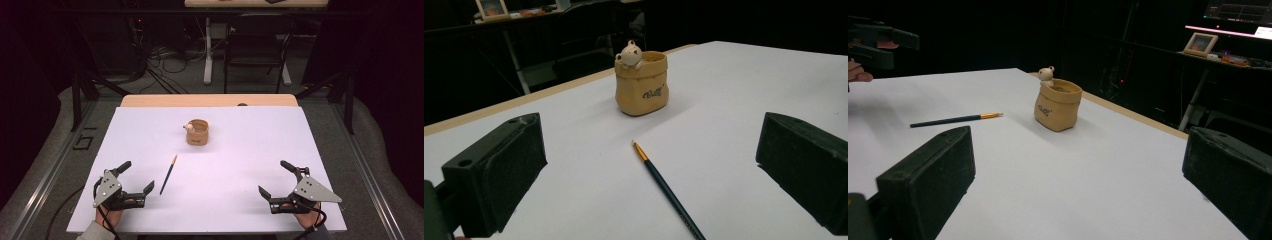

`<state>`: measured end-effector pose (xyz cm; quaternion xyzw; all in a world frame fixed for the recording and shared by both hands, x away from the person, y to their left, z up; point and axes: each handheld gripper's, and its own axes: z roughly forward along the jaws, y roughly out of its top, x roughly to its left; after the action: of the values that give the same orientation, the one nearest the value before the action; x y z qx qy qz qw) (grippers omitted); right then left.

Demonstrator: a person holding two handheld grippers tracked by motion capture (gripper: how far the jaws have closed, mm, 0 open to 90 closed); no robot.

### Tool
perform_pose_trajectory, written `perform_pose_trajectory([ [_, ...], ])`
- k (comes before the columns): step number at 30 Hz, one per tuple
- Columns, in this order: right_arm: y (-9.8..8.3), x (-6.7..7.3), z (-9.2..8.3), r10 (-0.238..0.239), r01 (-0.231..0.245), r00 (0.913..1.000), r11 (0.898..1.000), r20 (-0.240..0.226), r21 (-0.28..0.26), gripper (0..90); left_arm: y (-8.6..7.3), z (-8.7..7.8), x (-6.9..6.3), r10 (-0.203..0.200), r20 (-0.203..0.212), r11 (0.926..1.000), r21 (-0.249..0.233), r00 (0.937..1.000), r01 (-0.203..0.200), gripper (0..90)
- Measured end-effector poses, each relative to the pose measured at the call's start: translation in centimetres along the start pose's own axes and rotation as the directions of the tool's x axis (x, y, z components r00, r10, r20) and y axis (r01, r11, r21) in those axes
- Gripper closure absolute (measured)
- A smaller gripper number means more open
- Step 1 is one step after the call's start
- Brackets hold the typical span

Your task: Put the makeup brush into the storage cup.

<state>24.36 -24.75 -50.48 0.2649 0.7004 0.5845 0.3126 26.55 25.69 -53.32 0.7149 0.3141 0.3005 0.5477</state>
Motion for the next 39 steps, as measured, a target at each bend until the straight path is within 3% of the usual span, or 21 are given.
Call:
perform_pose_trajectory([
  [9, 0.0, 0.1, 0.0, -0.006, 0.006, 1.0, 1.0, 0.004, -0.007, 0.0, 0.0, 0.2, 0.0, -0.004, 0.0, 0.9998, 0.02, 1.0, 0.004, 0.0],
  [15, 0.0, 0.0, 0.1, -0.007, 0.007, 1.0, 1.0, 0.002, -0.002, 0.0, 0.2, 1.1, -0.4, -0.002, 0.007, 0.9977, 0.068, 1.0, 0.002, 0.0],
  [26, 0.0, 0.0, 0.2, -0.003, 0.003, 1.0, 1.0, -0.007, -0.006, 0.0, 0.6, 2.5, 0.0, -0.031, -0.019, 0.9903, 0.135, 0.9993, 0.034, 0.0],
  [33, 0.0, 0.0, 0.1, -0.004, 0.004, 1.0, 1.0, -0.005, -0.006, 0.0, 1.1, 3.3, -0.1, -0.002, -0.034, 0.9858, 0.168, 0.9994, 0.008, 0.3],
  [39, 0.0, 0.0, 0.2, -0.003, 0.003, 1.0, 1.0, -0.008, -0.006, 0.0, 1.4, 3.9, 0.0, -0.01, -0.036, 0.9796, 0.2, 0.9993, 0.017, 0.2],
])
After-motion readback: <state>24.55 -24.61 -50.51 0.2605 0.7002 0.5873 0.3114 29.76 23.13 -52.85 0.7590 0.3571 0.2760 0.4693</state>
